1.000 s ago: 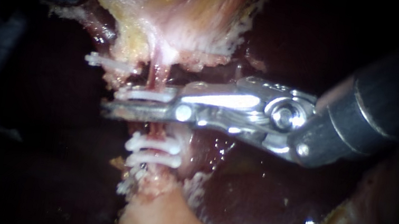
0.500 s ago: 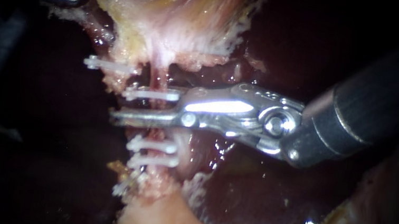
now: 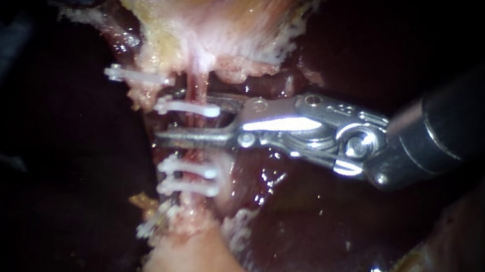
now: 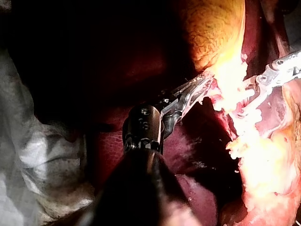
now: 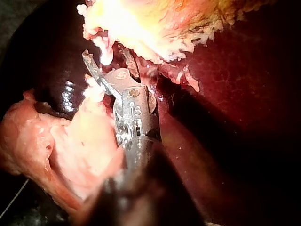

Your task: Going back third clip right tube

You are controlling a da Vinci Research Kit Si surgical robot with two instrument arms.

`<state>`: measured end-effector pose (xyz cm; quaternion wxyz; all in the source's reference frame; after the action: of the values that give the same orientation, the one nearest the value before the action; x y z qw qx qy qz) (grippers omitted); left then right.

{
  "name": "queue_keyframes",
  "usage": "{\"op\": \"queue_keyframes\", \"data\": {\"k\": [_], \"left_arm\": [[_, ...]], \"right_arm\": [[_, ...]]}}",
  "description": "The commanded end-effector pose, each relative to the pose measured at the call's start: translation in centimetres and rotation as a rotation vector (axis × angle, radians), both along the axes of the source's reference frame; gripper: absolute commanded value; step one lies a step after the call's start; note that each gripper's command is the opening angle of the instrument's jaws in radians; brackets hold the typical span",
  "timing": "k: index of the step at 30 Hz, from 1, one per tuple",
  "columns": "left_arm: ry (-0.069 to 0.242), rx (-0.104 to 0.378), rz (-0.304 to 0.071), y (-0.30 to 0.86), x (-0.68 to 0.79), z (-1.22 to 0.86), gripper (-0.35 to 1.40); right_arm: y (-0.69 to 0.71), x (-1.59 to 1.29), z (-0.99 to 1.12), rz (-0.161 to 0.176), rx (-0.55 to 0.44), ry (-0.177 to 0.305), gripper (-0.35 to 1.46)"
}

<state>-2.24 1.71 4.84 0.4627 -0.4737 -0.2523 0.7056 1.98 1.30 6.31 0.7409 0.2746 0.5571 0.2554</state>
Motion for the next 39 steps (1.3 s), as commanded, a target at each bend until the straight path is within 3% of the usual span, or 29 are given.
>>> {"op": "queue_keyframes", "data": {"k": [1, 8, 15, 19, 23, 25, 31, 39], "left_arm": [[0.000, 0.000, 0.000, 0.00, 0.01, 0.00, -0.35], [-0.001, 0.000, 0.001, -0.01, 0.02, -0.01, -0.35], [-0.001, 0.000, 0.001, -0.01, 0.02, -0.01, -0.35], [-0.001, 0.000, 0.001, -0.01, 0.02, -0.01, -0.35], [-0.001, 0.000, 0.001, -0.01, 0.02, -0.01, -0.35], [-0.001, 0.000, 0.001, -0.01, 0.02, -0.01, -0.35], [0.002, -0.004, -0.002, -0.03, -0.03, 0.06, -0.35], [-0.007, -0.009, 0.005, -0.10, -0.33, 0.26, -0.35]], "right_arm": [[-0.01, -0.04, 0.00, -0.007, -0.020, 0.003, 0.50], [-0.11, -0.62, -0.12, -0.070, -0.211, 0.035, 0.50], [-0.17, -1.19, -0.21, -0.111, -0.304, 0.064, 0.50], [-0.21, -1.40, -0.24, -0.121, -0.328, 0.049, 0.50], [-0.25, -1.50, -0.27, -0.173, -0.344, 0.022, 0.50], [-0.25, -1.52, -0.28, -0.184, -0.351, 0.011, 0.50], [-0.26, -1.53, -0.29, -0.188, -0.356, 0.010, 0.50], [-0.25, -1.55, -0.30, -0.188, -0.356, 0.011, 0.50]]}}
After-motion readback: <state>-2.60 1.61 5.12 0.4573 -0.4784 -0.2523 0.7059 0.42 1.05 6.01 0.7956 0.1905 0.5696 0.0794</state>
